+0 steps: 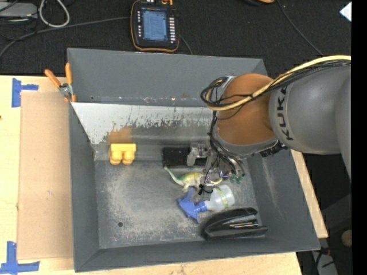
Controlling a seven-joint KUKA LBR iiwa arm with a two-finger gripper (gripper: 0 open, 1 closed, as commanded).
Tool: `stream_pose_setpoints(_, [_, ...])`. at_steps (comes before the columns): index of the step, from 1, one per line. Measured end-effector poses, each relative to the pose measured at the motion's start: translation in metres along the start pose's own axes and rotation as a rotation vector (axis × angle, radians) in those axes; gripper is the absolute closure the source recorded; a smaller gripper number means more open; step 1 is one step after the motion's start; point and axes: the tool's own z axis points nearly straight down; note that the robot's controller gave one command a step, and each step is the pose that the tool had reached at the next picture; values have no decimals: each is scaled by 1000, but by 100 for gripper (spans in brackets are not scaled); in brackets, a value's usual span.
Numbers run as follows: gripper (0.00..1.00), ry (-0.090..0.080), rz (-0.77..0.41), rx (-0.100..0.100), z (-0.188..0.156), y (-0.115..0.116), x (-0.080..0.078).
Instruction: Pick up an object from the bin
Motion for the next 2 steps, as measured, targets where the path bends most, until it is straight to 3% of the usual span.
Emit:
stream_pose_setpoints(1, [0,-7,1,0,-5,0,-2])
stream_pose_setpoints(2, [0,-8,-225,-2,61,-49,4])
